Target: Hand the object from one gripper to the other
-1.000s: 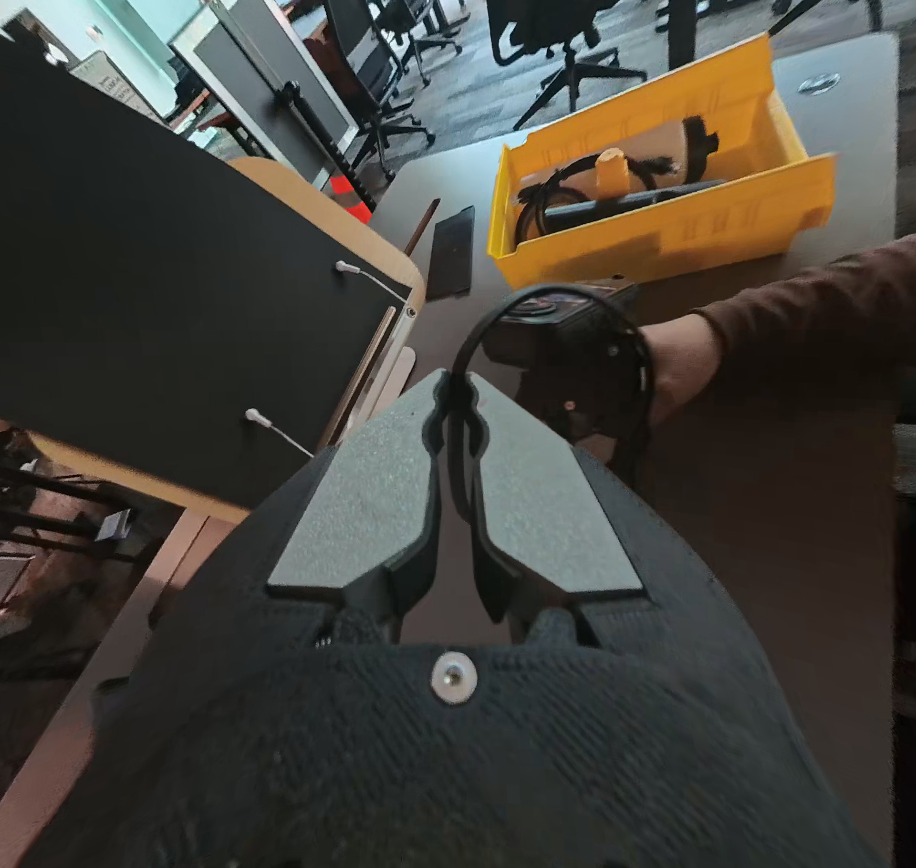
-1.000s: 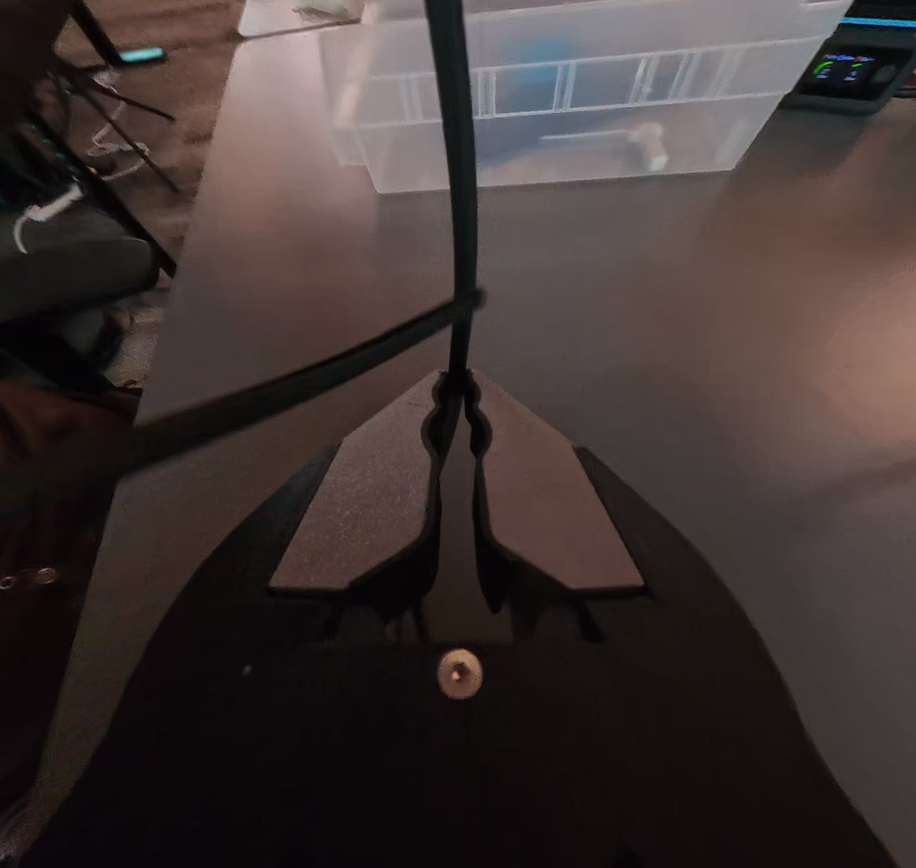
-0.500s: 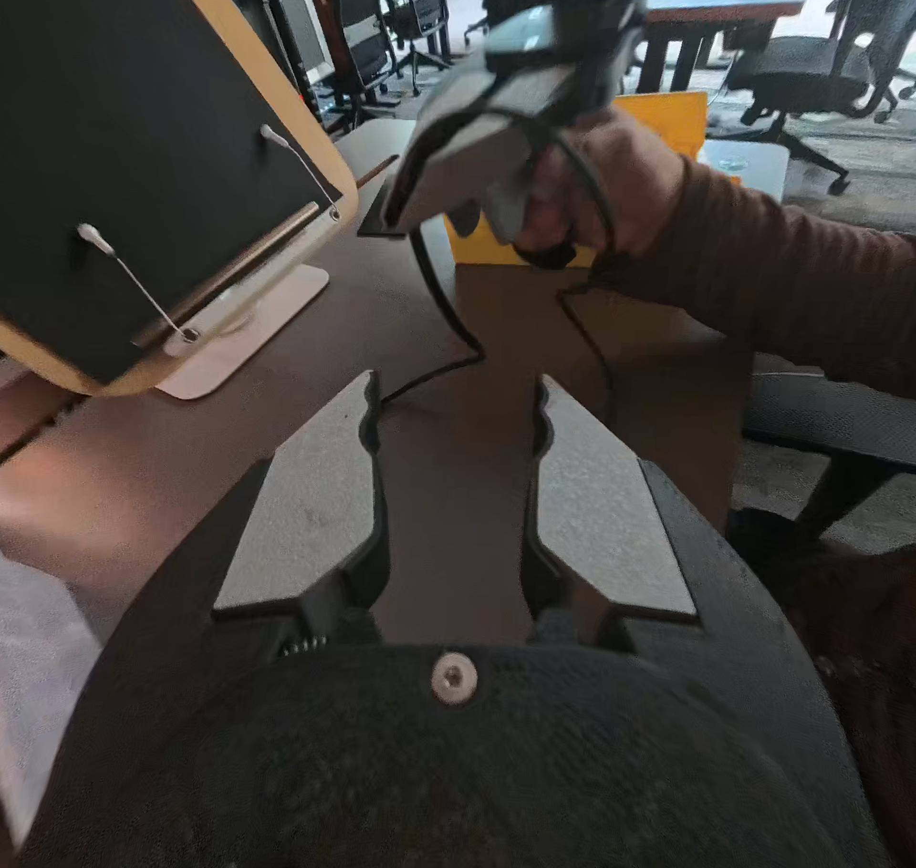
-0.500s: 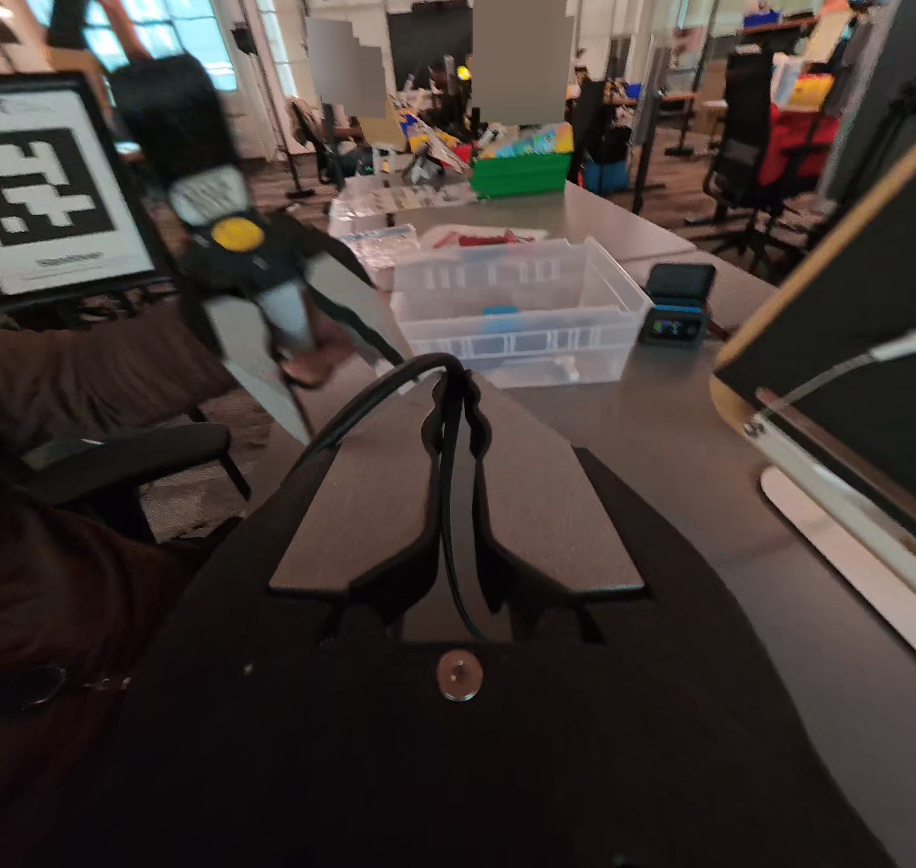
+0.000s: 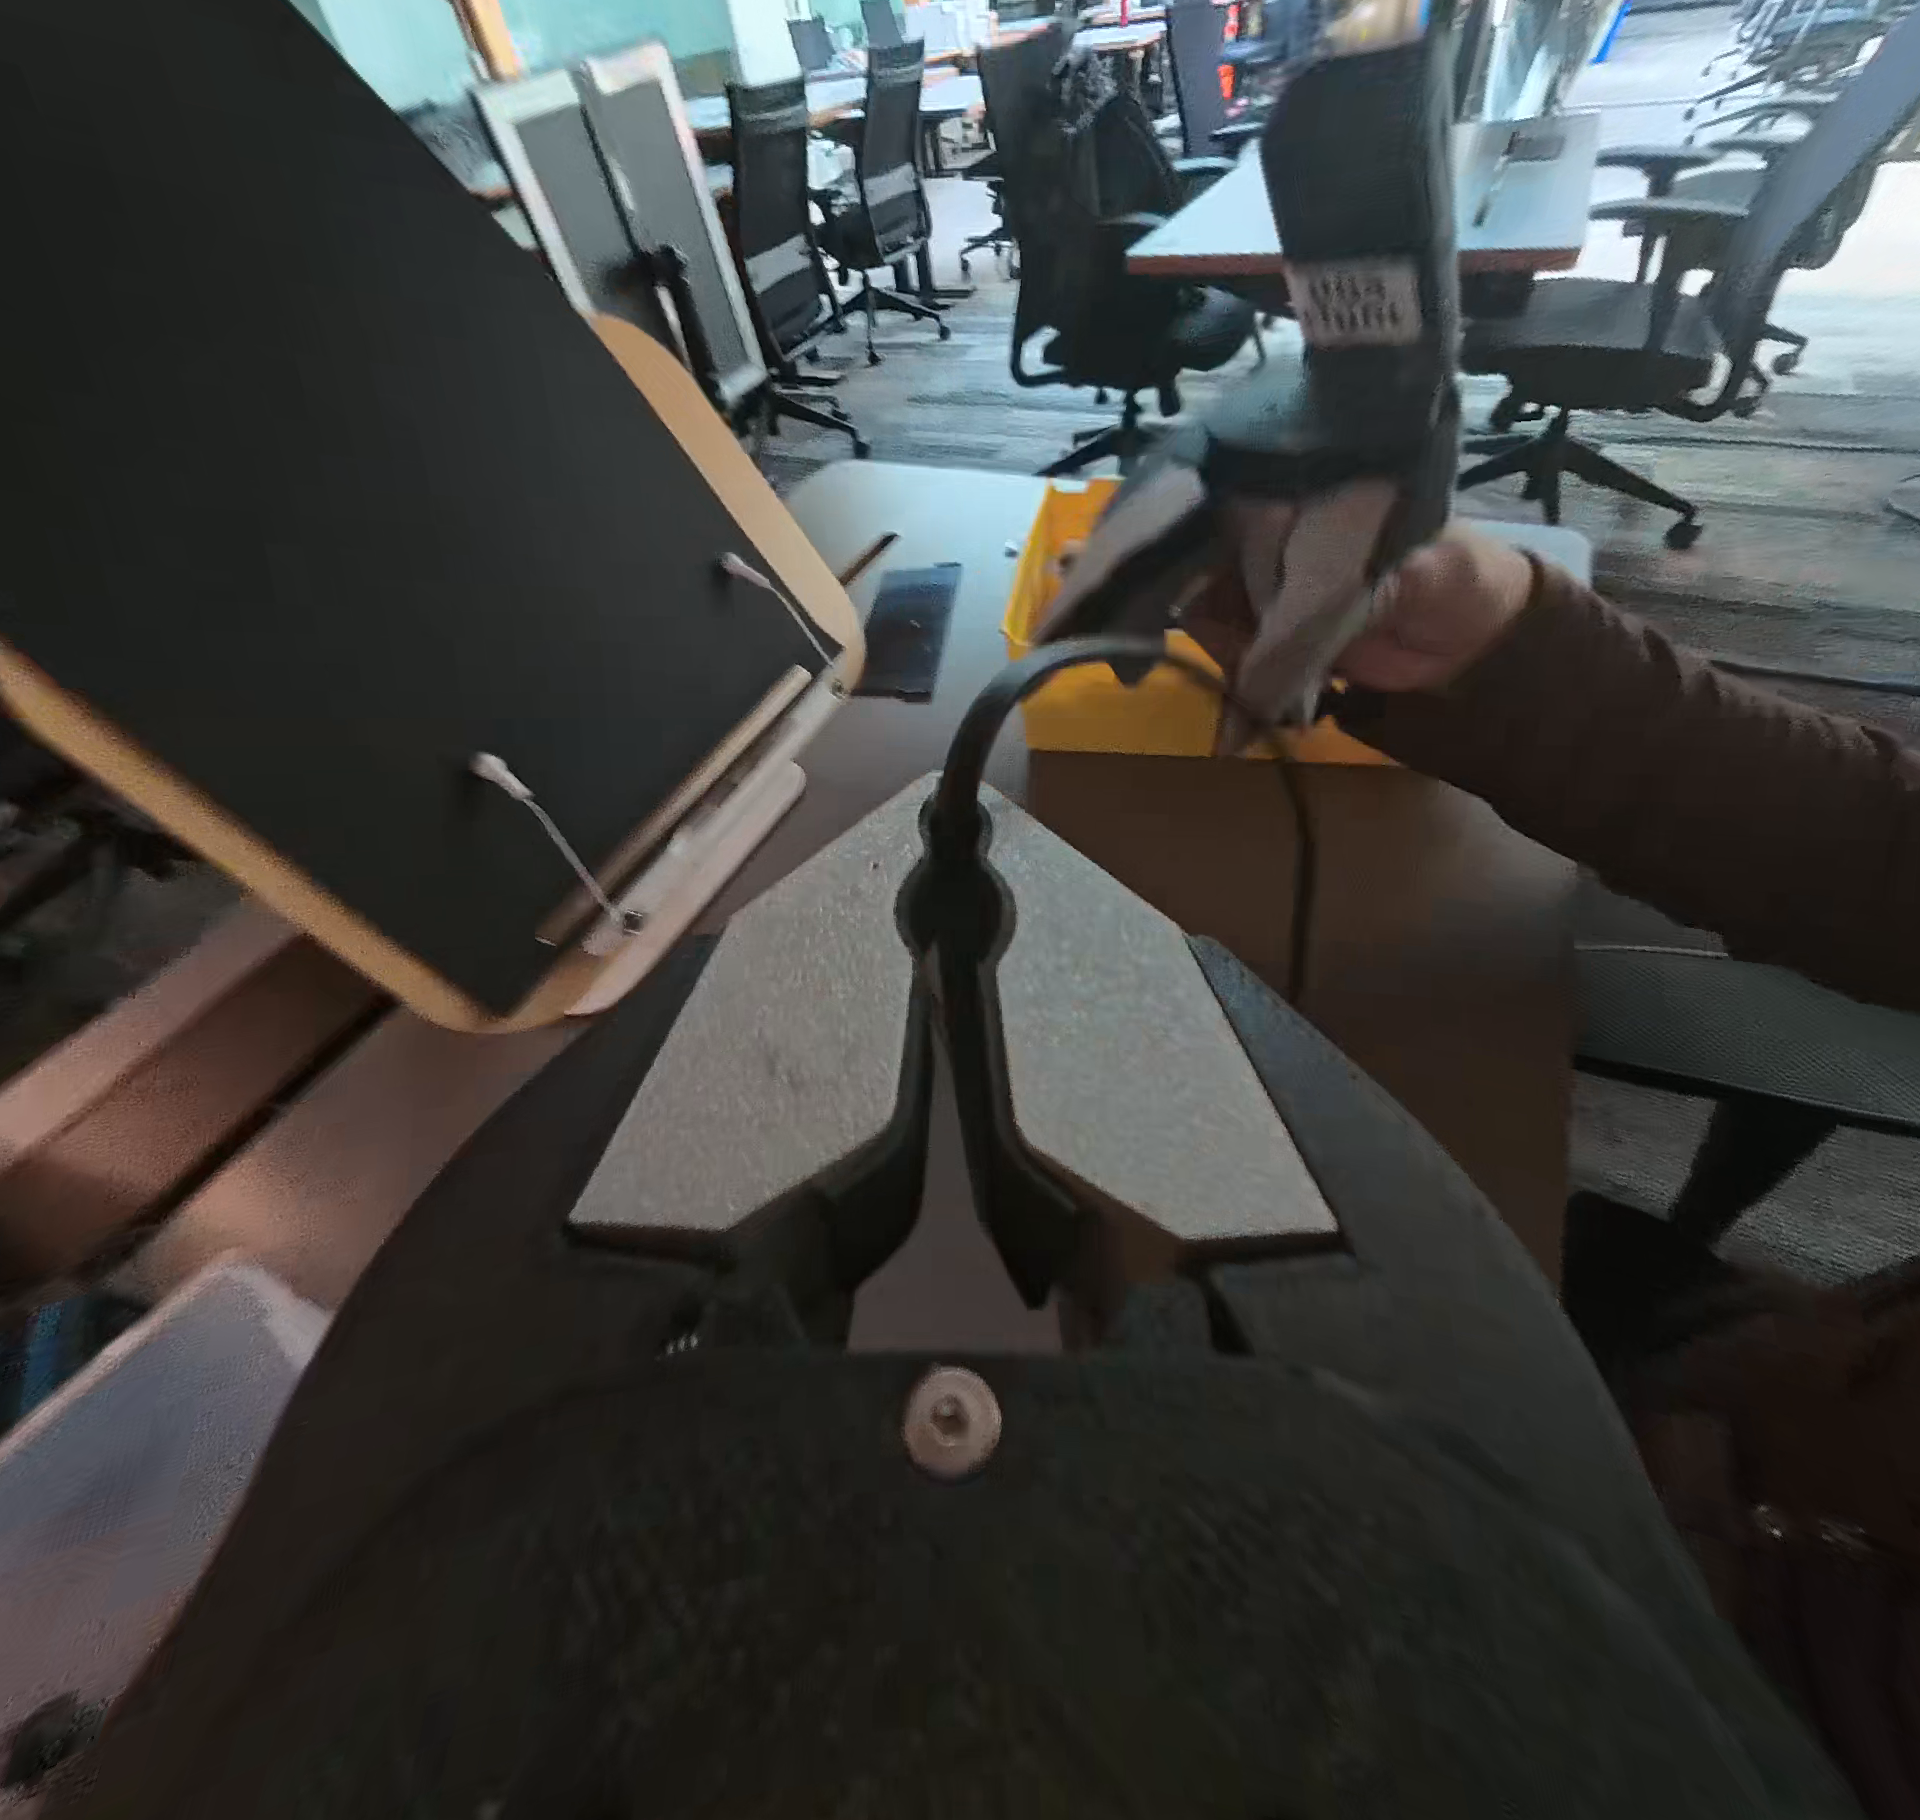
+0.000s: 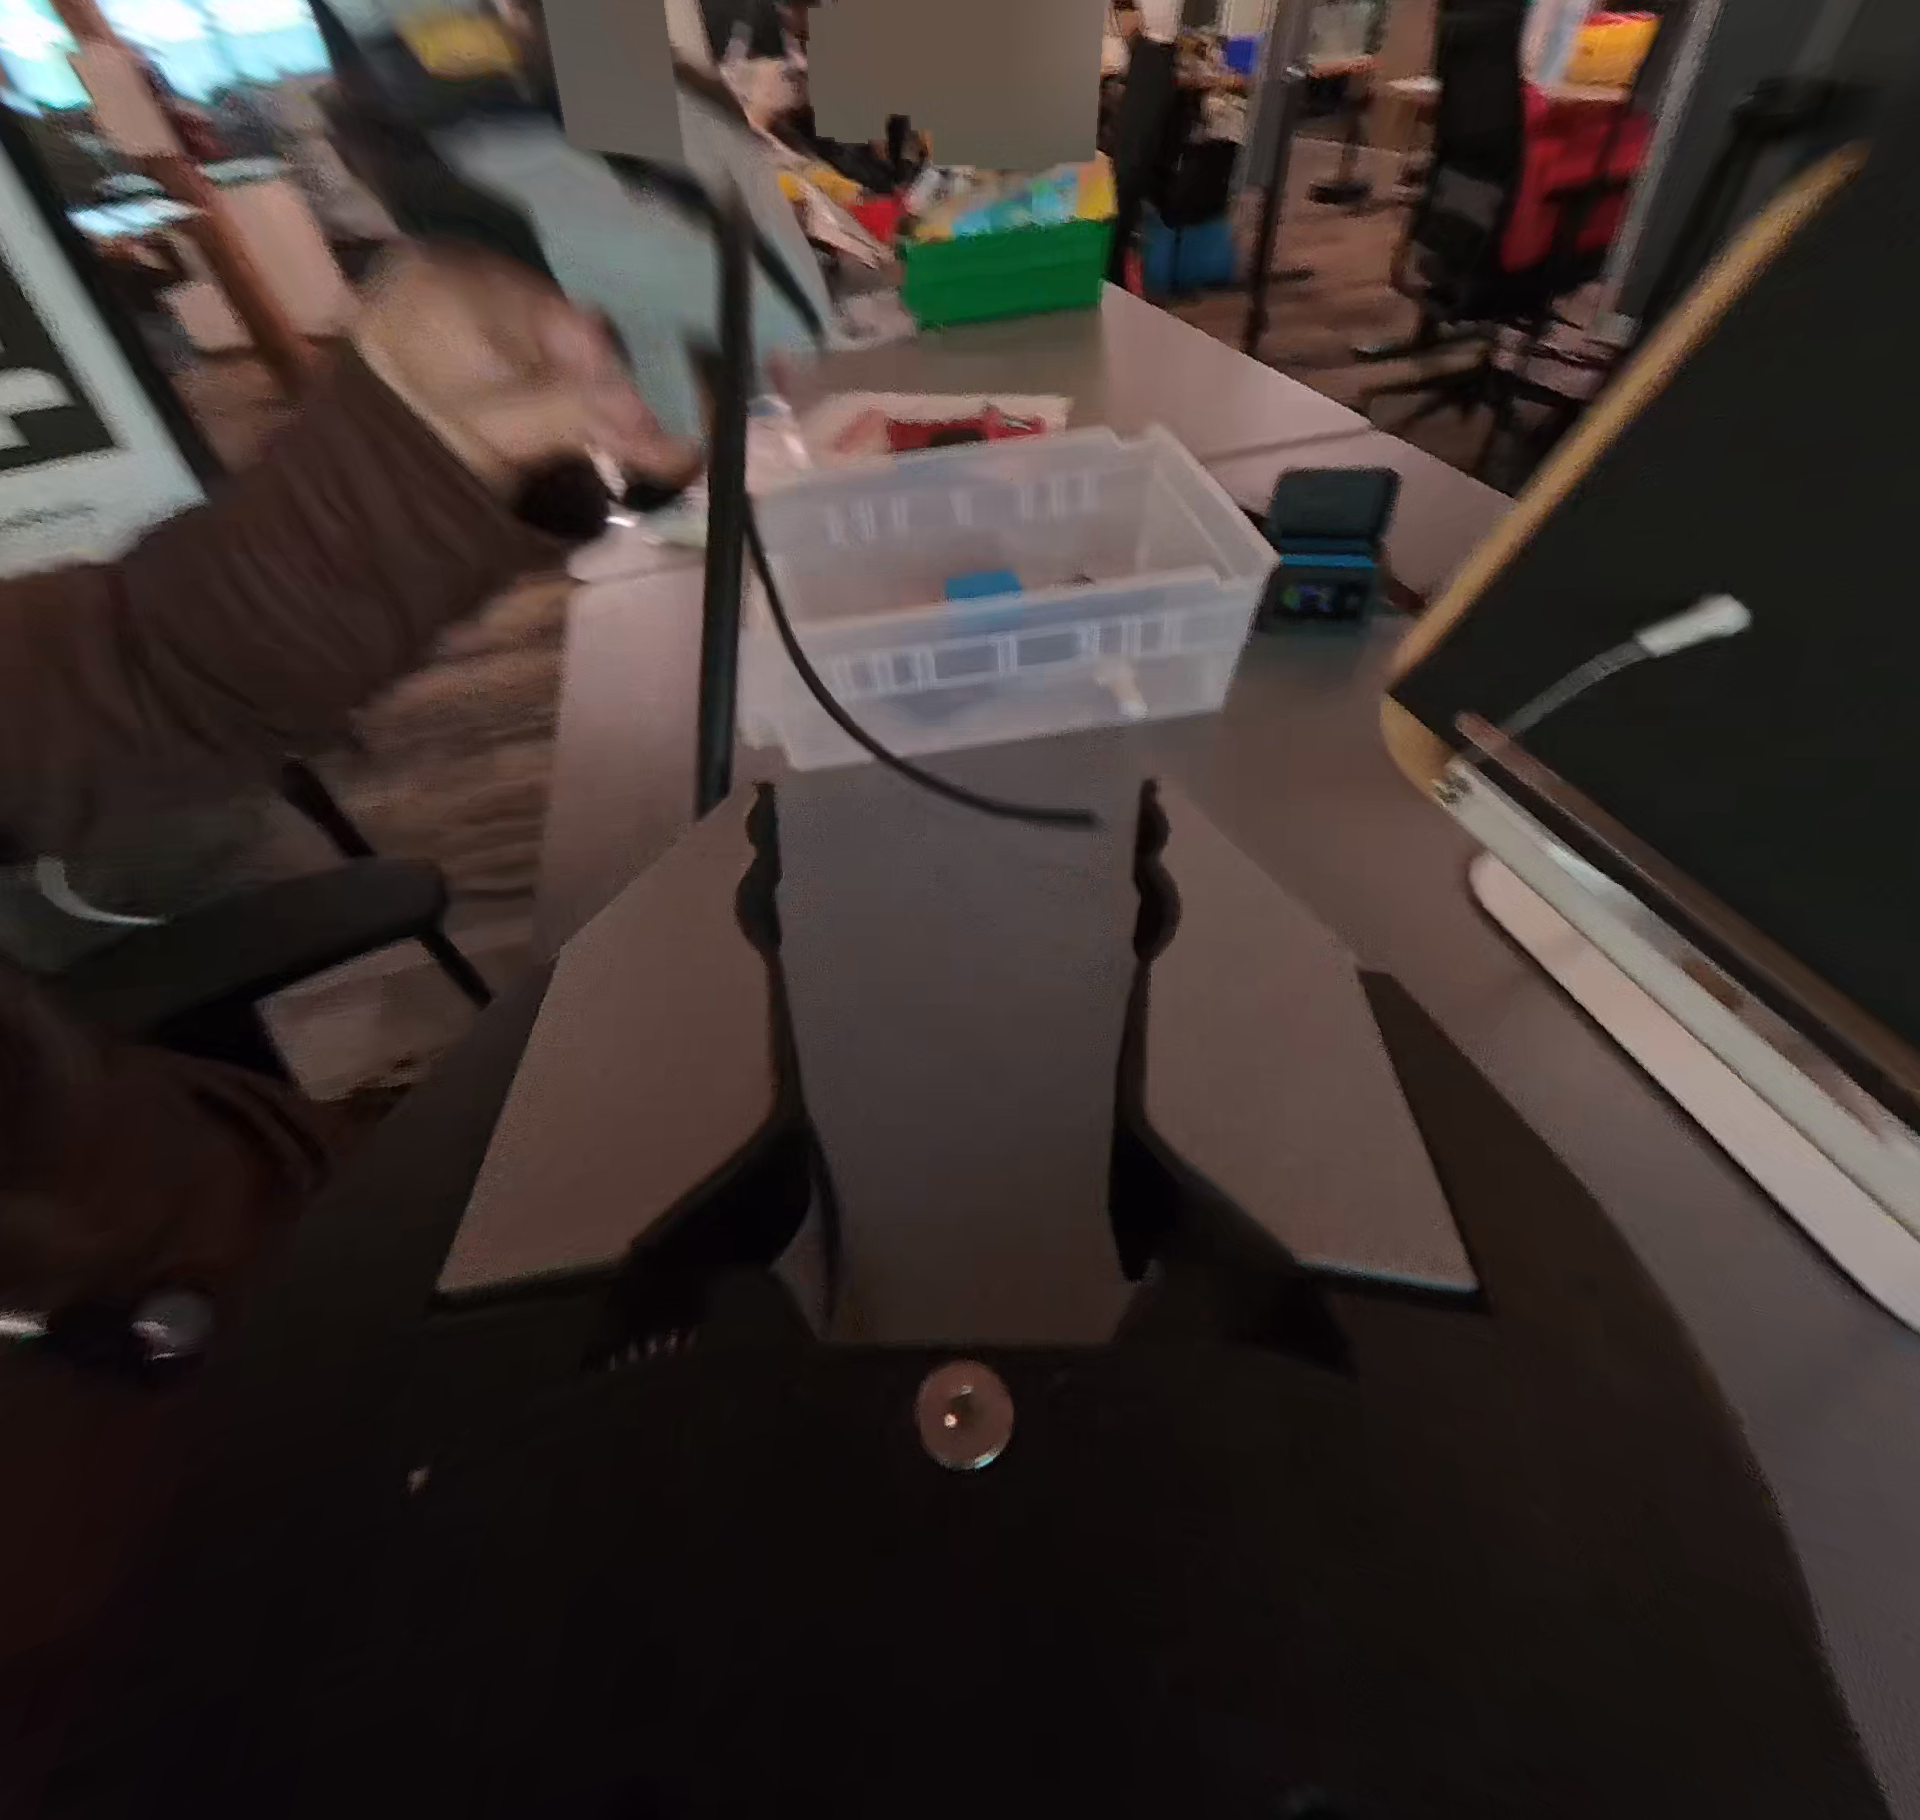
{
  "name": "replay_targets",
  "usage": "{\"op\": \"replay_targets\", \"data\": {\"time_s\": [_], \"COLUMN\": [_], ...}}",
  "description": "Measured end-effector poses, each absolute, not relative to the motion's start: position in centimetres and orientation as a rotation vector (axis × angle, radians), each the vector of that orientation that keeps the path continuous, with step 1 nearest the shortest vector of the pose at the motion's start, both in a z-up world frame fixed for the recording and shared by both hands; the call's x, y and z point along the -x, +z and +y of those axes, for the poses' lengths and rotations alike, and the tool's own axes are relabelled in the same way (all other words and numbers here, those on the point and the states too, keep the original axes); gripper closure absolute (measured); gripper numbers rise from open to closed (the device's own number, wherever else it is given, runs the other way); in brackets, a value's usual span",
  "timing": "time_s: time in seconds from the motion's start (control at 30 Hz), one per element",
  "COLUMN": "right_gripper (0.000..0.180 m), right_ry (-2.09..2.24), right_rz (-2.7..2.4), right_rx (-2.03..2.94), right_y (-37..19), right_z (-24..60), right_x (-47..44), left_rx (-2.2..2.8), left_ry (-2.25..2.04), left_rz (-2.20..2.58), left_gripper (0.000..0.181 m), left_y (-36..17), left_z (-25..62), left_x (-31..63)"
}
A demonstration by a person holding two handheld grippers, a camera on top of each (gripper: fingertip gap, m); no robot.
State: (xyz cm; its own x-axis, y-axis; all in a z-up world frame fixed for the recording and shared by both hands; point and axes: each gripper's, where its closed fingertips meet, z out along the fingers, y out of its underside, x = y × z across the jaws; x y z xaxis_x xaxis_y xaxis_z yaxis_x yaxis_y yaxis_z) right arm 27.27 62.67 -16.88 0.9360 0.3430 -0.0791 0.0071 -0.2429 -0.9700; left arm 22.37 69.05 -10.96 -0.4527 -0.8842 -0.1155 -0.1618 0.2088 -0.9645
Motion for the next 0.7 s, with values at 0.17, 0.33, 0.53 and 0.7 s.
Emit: {"op": "replay_targets", "data": {"time_s": [0.17,0.33,0.53,0.7], "right_gripper": [0.087,0.071,0.141,0.180], "right_ry": [0.414,0.411,0.410,0.509], "right_rz": [-0.280,-0.249,-0.184,-0.274], "right_rx": [1.741,1.845,1.829,1.706], "right_y": [-20.0,-23.7,-24.7,-18.9], "right_z": [60.9,64.8,71.7,69.8], "right_x": [-26.0,-22.9,-21.3,-21.4], "left_rx": [0.959,0.935,0.944,1.016], "left_ry": [-1.262,-1.298,-1.345,-1.356], "left_rz": [1.721,1.706,1.703,1.677], "left_gripper": [0.181,0.181,0.181,0.181], "left_y": [-5.1,-2.3,-2.7,-5.1], "left_z": [71.0,70.1,69.0,71.0], "left_x": [-21.5,-20.9,-20.3,-19.4]}}
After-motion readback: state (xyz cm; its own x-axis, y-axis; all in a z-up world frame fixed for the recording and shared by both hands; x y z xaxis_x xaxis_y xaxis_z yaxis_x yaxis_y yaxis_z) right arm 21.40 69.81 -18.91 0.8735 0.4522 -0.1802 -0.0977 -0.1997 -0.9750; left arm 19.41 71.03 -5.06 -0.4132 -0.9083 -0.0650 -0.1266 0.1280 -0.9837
